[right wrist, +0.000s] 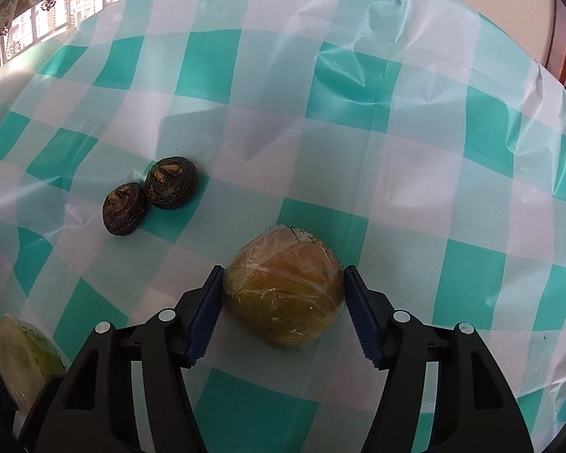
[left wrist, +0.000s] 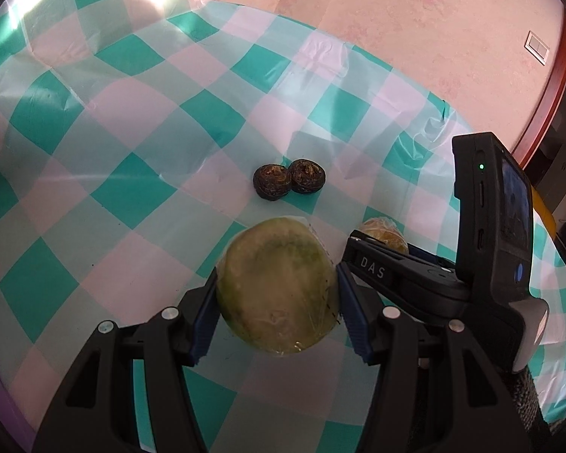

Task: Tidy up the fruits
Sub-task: 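Carry the pale green fruit with the left gripper while the right gripper carries the yellow fruit to the box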

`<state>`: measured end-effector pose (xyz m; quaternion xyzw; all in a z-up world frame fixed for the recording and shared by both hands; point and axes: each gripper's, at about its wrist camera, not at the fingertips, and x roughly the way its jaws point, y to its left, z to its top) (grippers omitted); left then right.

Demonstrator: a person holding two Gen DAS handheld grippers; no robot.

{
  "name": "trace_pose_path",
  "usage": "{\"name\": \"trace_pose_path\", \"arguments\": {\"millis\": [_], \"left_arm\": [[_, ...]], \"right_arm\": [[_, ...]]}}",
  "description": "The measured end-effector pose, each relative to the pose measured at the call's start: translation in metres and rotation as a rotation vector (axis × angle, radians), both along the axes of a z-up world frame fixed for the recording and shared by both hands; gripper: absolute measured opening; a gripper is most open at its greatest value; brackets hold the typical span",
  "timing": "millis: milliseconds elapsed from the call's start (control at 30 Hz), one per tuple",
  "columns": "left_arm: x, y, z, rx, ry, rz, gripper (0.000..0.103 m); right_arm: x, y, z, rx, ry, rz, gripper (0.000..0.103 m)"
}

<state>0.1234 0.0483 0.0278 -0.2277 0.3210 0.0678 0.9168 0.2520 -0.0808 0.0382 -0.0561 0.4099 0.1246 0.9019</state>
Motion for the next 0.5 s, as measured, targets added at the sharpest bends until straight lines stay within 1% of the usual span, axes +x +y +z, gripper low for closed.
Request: {"name": "trace_pose_path", "arguments": {"millis": [67, 167, 233, 400, 500], "left_arm": [[-0.001, 0.001, 0.0, -0.003, -0.006, 0.001, 0.058], [-0.001, 0.002, -0.001, -0.015, -0.004, 0.0, 0.058], [-0.001, 0.005, -0.002, -0.039, 0.003, -0.007, 0.058], [-0.017, 0.014, -0.007, -0.12, 0.011, 0.015, 0.058], [-0.031, 0.01, -0.008, -0.11, 0.01, 0.007, 0.058]], "right_arm": [[-0.012, -0.019, 0.006, 0.082, -0.028, -0.059, 0.061], [-0.025, -0.053, 0.002, 0.25, 0.008, -0.12, 0.061], [-0.036, -0.069, 0.0, 0.324, 0.019, -0.146, 0.061], [-0.063, -0.097, -0.004, 0.436, 0.033, -0.173, 0.061], [-0.074, -0.101, -0.003, 0.463, 0.042, -0.183, 0.061]]}}
